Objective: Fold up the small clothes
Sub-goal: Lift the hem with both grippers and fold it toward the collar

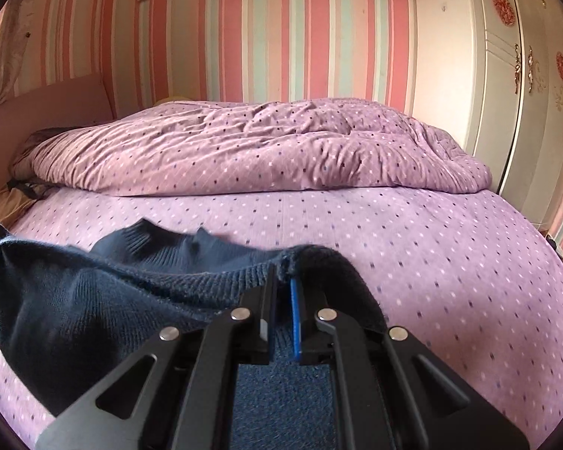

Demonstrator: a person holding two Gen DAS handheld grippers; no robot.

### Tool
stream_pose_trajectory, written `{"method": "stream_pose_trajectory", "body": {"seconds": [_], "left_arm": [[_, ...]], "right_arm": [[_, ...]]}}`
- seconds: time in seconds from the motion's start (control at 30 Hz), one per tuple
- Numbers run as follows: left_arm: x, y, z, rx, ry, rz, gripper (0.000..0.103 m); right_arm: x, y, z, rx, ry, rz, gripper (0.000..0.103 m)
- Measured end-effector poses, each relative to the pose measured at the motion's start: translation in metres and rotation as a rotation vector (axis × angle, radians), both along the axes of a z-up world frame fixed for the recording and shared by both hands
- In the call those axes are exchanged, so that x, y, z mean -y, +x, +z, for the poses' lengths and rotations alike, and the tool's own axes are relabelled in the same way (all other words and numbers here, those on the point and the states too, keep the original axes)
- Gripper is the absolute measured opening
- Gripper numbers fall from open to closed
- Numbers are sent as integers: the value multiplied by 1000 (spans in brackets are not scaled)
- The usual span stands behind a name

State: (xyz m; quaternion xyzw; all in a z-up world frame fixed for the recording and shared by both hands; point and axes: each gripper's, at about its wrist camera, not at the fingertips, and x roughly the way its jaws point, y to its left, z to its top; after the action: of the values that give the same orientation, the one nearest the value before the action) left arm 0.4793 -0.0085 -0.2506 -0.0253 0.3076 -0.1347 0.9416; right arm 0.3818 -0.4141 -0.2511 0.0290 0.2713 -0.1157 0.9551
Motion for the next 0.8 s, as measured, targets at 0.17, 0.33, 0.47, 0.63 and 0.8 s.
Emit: {"method": "stream_pose_trajectory", "body": {"seconds": [0.17, 0.33, 0.47, 0.63, 0.8], "left_arm": [[17, 46, -19, -32, 31, 4, 9], [27, 80, -40, -77, 57, 7, 9], [37, 110, -68, -165, 98, 1, 9], [40, 124, -88, -243, 136, -11, 9], [23, 125, -68, -273, 31, -41, 15]], "right_arm": [[15, 49, -11, -20, 23, -17, 6], [28, 88, -34, -83, 49, -34, 6], [36, 115, -56, -175, 81, -42, 6], [39, 131, -76, -267, 67, -47, 6], [41, 123, -59, -226, 102, -9, 13]]}}
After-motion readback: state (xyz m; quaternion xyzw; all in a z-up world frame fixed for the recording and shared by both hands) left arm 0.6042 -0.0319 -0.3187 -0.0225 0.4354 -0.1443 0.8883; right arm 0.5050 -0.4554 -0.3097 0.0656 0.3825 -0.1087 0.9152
